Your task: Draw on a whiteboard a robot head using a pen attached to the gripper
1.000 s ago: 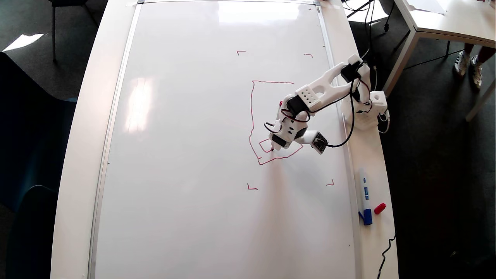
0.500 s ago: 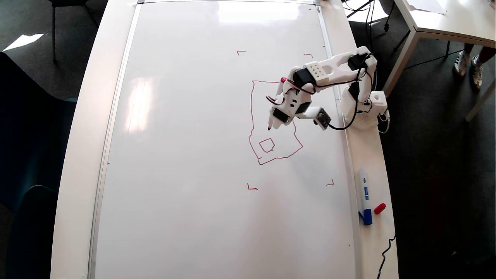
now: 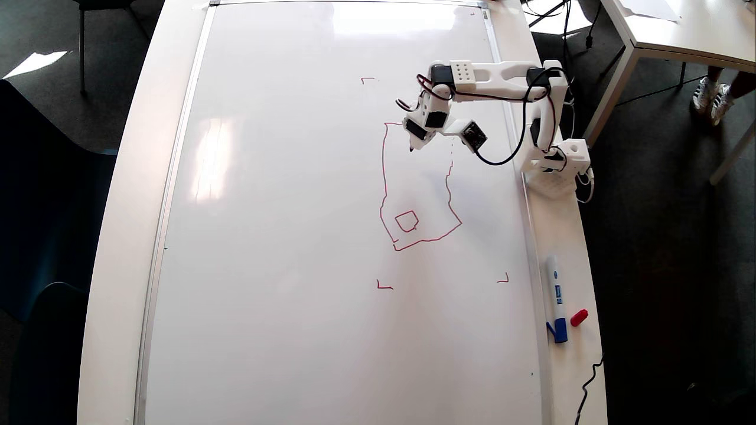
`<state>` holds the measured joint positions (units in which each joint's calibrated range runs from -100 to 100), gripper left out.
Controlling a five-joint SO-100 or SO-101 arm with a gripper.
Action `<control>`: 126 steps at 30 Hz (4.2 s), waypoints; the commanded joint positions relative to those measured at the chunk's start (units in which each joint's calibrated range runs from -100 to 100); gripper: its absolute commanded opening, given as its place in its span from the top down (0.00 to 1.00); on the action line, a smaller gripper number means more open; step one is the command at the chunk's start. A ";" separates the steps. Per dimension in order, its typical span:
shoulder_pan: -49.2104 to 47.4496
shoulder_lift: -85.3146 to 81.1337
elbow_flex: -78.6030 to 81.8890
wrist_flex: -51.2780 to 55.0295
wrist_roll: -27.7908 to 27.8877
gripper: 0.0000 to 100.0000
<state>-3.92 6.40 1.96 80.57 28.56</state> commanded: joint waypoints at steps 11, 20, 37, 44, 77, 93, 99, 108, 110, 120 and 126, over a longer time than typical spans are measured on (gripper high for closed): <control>1.38 -2.16 6.61 -3.68 0.93 0.99; 1.16 1.61 5.71 -7.68 0.93 0.99; -0.68 4.30 6.07 -10.03 0.56 0.99; -0.68 6.06 5.80 -10.98 0.50 0.99; 5.14 5.72 4.53 -14.72 5.01 0.99; 6.68 -1.49 13.97 -14.54 7.20 0.99; 5.80 -5.68 20.14 -14.63 6.83 0.99; 0.79 -6.19 19.51 -14.98 4.20 0.99; 0.05 -6.19 19.51 -15.41 4.20 0.99; -1.20 -3.84 15.33 -15.67 2.97 0.99; -0.68 -3.25 15.24 -15.67 3.08 0.99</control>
<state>-4.75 3.35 19.32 65.37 31.73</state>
